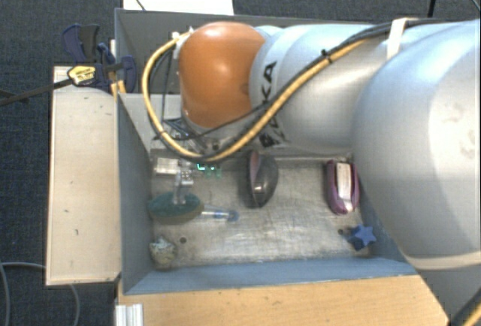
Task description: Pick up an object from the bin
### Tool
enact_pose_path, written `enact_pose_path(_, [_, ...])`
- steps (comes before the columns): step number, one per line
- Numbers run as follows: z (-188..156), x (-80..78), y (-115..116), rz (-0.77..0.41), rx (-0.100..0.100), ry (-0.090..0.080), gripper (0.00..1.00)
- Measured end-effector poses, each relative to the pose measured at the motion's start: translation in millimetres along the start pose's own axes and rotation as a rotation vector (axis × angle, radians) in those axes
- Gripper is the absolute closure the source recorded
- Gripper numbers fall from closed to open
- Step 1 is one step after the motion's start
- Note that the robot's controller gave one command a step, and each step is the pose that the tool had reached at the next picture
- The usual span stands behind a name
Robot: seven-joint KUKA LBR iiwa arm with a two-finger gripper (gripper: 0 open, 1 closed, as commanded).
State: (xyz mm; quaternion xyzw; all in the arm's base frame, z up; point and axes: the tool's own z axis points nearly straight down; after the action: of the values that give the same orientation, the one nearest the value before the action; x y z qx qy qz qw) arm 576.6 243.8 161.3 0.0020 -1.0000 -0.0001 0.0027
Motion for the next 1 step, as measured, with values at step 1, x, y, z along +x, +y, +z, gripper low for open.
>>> enact_pose_path(1, [90.7,44.3,-41.4,-0.156,0.001,-0.004,0.00])
